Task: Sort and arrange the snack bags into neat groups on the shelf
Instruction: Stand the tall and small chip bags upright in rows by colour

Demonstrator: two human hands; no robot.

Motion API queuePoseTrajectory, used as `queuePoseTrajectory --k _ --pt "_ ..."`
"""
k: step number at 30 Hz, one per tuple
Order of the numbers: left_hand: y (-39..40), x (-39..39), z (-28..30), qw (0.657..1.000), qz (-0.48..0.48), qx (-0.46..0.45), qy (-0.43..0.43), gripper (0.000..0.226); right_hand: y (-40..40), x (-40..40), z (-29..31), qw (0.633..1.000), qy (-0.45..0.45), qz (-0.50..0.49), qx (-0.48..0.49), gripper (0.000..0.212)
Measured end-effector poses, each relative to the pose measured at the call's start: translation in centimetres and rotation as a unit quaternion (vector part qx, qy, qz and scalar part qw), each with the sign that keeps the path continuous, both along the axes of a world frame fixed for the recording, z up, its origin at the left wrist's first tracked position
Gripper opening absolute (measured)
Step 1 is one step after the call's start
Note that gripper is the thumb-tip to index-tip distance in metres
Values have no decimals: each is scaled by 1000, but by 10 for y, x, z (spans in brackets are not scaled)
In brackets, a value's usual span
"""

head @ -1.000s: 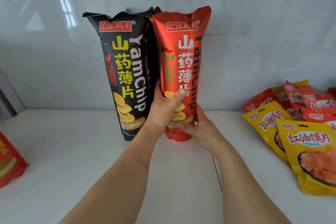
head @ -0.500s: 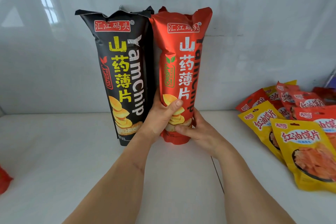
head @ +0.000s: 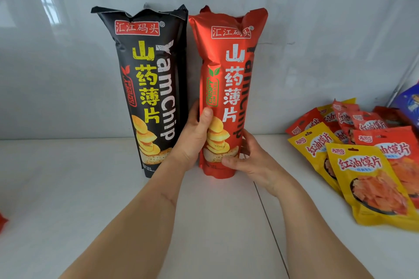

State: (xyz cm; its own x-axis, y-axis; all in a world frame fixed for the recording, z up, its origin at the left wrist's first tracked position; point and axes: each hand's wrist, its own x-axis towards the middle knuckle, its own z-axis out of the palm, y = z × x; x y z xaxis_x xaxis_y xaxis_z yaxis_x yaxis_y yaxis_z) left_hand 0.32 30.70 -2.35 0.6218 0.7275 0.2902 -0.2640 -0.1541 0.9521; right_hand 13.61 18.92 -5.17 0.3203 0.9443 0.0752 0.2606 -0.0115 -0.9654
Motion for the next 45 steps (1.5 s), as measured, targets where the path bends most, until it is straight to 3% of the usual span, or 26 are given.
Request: queuePoseTrajectory --k 5,10,15,19,30,38,43,45 --pt "1 7 2 1000 0 -28 11 112 3 -8 6 997 -46 -64 19 115" --pt "5 14 3 999 6 -35 21 108 -2 3 11 994 -50 -88 34 91" --pt "8 19 1 999 27 -10 38 98 -9 2 13 995 -28 -75 55 90" --pt "10 24 3 998 41 -24 30 98 -9 -10 19 997 -3 -46 60 65" --pt "19 33 12 995 58 -73 41 88 -7 -10 19 998 6 -23 59 63" --pt "4 20 10 995 28 -95 24 83 -23 -12 12 998 -58 -33 21 67" --pt "0 14 -3 995 7 -89 49 109 -34 -22 11 997 -59 -35 21 62" --pt "-2 15 -4 994 5 -98 50 108 -36 -27 13 998 -41 -40 31 62"
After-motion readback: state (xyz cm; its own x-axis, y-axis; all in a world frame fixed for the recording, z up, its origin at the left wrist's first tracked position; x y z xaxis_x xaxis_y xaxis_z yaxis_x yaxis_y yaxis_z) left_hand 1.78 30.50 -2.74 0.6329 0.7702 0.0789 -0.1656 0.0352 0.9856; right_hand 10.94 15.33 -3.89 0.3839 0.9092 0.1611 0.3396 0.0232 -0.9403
